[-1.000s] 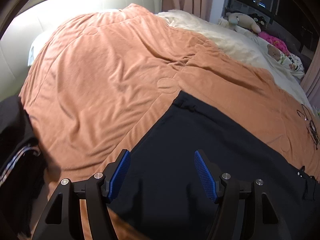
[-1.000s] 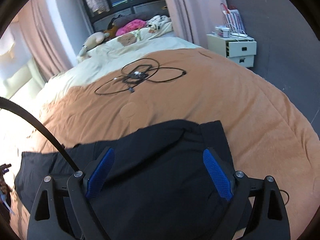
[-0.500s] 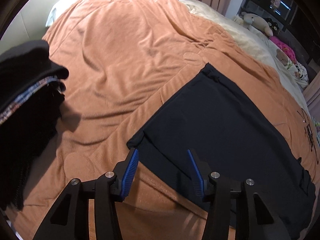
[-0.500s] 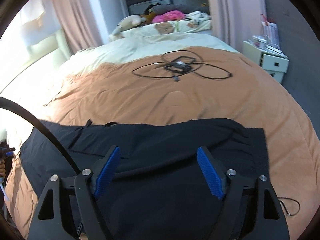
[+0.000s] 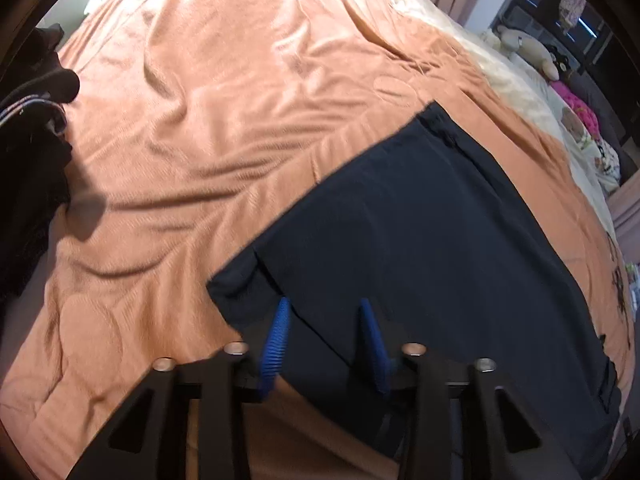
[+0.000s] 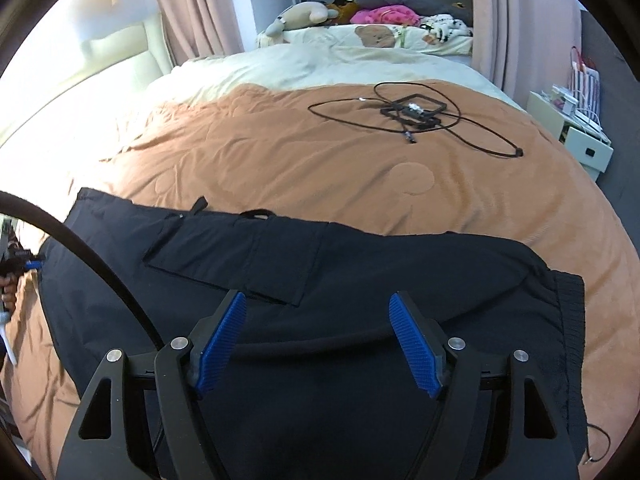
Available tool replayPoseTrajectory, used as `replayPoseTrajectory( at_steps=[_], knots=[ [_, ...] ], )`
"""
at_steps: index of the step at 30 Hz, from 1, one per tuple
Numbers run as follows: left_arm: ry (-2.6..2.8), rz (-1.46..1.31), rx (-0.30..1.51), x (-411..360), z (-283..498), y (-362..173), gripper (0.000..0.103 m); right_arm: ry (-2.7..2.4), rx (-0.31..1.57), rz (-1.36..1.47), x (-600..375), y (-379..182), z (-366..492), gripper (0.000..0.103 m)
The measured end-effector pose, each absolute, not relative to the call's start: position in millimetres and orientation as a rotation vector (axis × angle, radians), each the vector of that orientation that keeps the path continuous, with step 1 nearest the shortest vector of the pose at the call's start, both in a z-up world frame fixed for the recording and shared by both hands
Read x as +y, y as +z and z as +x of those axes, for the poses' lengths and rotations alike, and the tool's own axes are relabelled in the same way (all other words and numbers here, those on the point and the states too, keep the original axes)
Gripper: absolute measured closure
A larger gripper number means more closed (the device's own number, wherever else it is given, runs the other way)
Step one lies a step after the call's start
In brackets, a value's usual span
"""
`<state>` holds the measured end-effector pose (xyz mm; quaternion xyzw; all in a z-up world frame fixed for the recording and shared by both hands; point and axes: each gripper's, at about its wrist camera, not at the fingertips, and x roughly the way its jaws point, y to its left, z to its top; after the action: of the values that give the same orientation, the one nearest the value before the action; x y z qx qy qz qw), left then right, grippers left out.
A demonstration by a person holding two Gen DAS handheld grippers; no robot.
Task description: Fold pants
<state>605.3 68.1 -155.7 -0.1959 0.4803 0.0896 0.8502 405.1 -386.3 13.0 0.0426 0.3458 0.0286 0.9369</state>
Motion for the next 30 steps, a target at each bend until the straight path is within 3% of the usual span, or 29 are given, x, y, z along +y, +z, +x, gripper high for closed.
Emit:
replayPoseTrajectory(
  at_steps=[1, 10, 30],
  knots=[
    [0.208, -0.422, 1.012, 71, 605, -157, 0.102, 0.056, 0.714, 0.077, -384, 12, 407, 0.029],
    [0.213, -0.472, 0.966, 88, 571, -142, 0.102, 0.076, 0.729, -0.028, -359, 18, 433, 0.030],
    [0.256, -0.411, 0.991, 89, 577, -147, 0.102, 0.281, 0.835, -0.368, -273, -6, 546, 0.030]
  ],
)
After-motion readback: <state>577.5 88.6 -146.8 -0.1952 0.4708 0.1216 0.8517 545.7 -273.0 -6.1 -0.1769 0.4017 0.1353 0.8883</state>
